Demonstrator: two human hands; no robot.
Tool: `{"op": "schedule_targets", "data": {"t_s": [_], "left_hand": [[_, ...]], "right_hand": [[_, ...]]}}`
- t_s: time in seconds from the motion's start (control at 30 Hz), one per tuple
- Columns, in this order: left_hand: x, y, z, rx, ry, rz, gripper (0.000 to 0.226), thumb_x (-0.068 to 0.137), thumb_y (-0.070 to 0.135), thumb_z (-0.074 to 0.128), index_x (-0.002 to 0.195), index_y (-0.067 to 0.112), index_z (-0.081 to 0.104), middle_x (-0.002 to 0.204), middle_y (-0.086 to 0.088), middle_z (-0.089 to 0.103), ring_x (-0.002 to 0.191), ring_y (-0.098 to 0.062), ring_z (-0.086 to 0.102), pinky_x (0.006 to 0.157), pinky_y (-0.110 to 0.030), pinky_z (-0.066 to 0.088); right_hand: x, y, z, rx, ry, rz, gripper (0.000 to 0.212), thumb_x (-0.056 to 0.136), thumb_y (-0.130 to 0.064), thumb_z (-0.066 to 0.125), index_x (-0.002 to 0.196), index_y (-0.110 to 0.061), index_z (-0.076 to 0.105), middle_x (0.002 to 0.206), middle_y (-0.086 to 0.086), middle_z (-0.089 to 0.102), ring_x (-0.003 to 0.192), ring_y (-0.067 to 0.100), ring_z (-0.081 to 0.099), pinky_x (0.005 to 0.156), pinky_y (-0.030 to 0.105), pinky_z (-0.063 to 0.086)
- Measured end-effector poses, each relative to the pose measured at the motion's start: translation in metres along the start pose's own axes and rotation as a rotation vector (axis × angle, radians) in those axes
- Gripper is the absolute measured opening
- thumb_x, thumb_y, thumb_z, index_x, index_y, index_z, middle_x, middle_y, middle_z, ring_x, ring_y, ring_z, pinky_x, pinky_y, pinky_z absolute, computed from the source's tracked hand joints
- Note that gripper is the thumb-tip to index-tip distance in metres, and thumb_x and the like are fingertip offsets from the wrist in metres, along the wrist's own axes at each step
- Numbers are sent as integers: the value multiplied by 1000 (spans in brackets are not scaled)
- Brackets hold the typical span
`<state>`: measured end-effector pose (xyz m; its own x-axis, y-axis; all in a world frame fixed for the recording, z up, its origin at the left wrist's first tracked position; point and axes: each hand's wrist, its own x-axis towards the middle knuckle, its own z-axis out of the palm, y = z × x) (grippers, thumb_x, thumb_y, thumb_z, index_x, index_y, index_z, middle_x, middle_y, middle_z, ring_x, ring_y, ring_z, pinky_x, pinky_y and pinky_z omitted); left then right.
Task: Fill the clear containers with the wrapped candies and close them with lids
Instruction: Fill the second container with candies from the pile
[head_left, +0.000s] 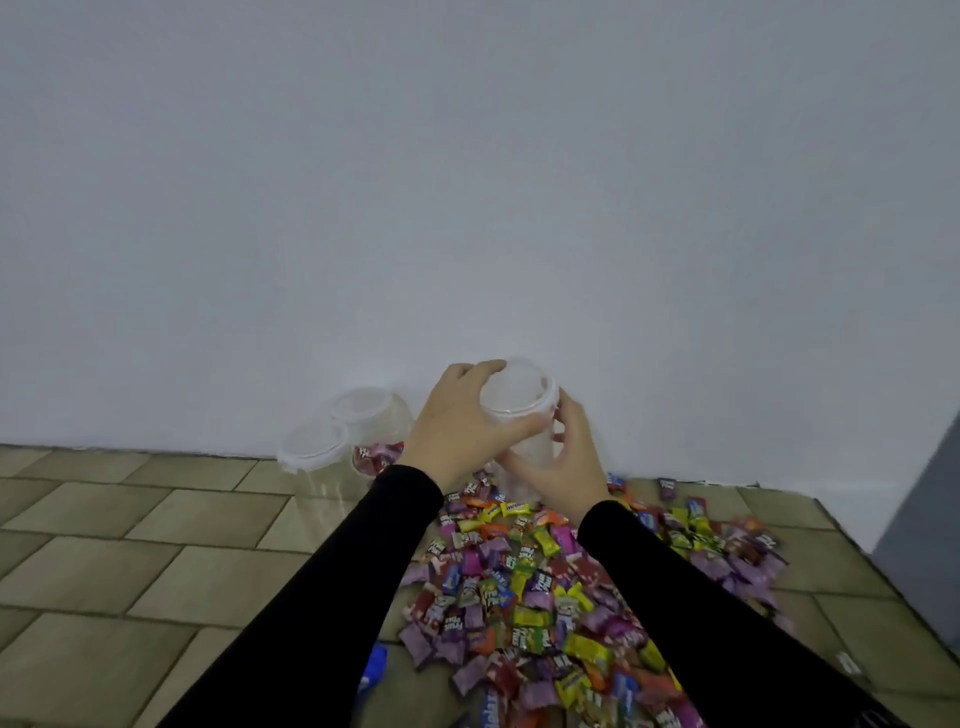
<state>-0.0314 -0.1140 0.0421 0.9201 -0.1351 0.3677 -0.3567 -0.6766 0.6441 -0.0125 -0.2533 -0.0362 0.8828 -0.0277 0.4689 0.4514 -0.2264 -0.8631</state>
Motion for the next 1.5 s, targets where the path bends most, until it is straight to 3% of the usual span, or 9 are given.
{"op": "schedule_targets", "data": {"t_s": [0.23, 0.37, 0.57, 0.8, 1.0, 1.13, 1.27, 1.37, 1.5], "left_hand": [[-63, 58, 56, -85, -75, 27, 72, 69, 55, 76, 131, 34, 47, 120, 9, 39, 109, -3, 42, 84, -15, 32], [-88, 84, 89, -70, -96, 92, 73, 68, 61, 74, 131, 34, 46, 116, 8, 37, 104, -5, 45, 84, -19, 37], [-118, 114, 129, -21, -79, 199, 78, 65, 69, 68, 131, 31, 48, 109, 8, 36, 101, -8, 50, 82, -22, 44], [-153, 128, 160, 19, -133, 222, 94, 53, 83, 55, 135, 38, 46, 105, 12, 36, 97, 0, 44, 84, -20, 42], [-172, 122, 164, 98, -213, 142, 83, 59, 78, 64, 129, 37, 49, 109, 10, 39, 102, -7, 52, 82, -28, 48], [-170, 121, 157, 116, -280, 88, 74, 60, 67, 72, 123, 41, 43, 107, 13, 37, 97, -6, 53, 68, -20, 40], [-171, 116, 155, 70, -336, 10, 83, 60, 62, 75, 130, 39, 36, 117, 11, 36, 107, -9, 53, 85, -30, 49], [-173, 114, 156, 22, -328, -53, 90, 62, 65, 75, 136, 37, 34, 120, 8, 36, 113, -12, 50, 95, -36, 48], [-172, 119, 150, 87, -340, -61, 93, 68, 86, 47, 138, 26, 36, 126, 2, 36, 119, -15, 43, 102, -39, 41]], "right_hand": [[-80, -1, -70, 155, 41, 53, 73, 65, -26, 83, 124, -34, 43, 130, -1, 45, 110, -10, 53, 78, 12, 50], [-118, 1, -109, 109, 73, 40, 74, 63, -37, 75, 129, -29, 42, 128, -3, 46, 114, -7, 52, 86, 10, 46], [-161, 7, -161, 79, 77, 35, 69, 72, -9, 79, 129, -28, 45, 128, 6, 54, 116, 13, 58, 89, 28, 52], [-197, 28, -195, -24, 88, 80, 75, 63, 0, 85, 128, -14, 51, 122, 4, 62, 115, 16, 60, 94, 36, 52], [-218, 32, -194, -56, 26, 77, 78, 57, -9, 89, 125, -20, 53, 119, -2, 64, 112, 11, 61, 92, 31, 50], [-220, 24, -186, -42, -8, 73, 77, 57, -14, 90, 123, -25, 52, 119, -4, 62, 111, 5, 60, 89, 19, 47], [-217, 22, -181, -16, -76, 109, 79, 60, -5, 89, 123, -30, 49, 117, -11, 63, 109, -1, 60, 84, 12, 46], [-214, 20, -181, 2, -131, 139, 76, 61, -3, 87, 126, -18, 52, 116, -10, 65, 108, 0, 61, 85, 11, 46], [-209, 19, -185, 47, -264, 183, 56, 70, 7, 79, 121, -4, 58, 105, -6, 72, 100, 3, 66, 79, 12, 49]]}}
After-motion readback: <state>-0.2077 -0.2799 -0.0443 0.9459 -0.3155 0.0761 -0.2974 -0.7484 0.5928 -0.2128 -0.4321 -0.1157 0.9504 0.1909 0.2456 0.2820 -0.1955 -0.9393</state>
